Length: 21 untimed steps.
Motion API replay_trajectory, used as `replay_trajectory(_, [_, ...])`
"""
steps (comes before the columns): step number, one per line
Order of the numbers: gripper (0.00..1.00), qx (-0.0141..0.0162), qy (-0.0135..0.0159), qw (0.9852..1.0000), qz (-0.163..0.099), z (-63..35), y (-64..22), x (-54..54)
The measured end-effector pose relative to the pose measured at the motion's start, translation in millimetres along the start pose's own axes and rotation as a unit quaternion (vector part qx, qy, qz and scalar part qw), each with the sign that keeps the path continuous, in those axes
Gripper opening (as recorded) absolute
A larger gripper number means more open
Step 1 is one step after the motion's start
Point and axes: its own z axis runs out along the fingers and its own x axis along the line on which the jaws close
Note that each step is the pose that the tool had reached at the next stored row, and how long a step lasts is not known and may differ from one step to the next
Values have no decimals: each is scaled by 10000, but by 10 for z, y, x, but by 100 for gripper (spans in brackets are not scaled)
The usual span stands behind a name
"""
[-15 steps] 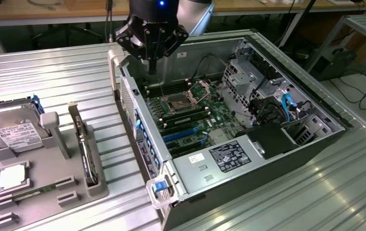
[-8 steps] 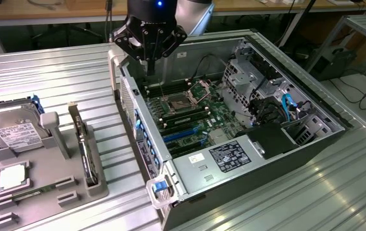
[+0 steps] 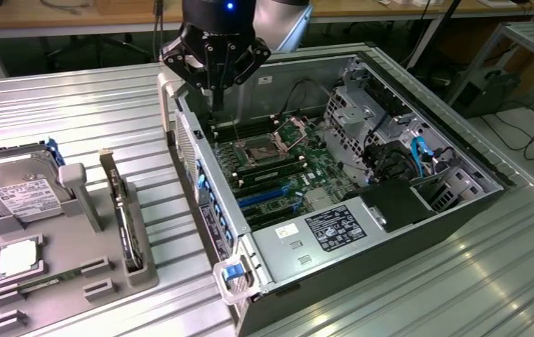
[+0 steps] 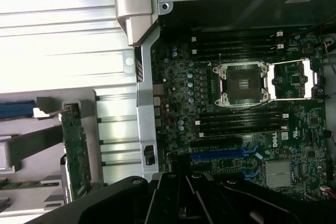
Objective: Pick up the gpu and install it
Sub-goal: 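Reach for the gpu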
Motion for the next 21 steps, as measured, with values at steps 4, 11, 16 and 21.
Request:
replay_trajectory(4, [11,0,1,10000,0,-1,-11,16])
replay_trajectory(11, [11,0,2,10000,0,-2,-29,41])
replay_trajectory(16, [11,0,2,10000,0,-3,-42,64])
replay_trajectory(21, [11,0,3,10000,0,-4,-53,81])
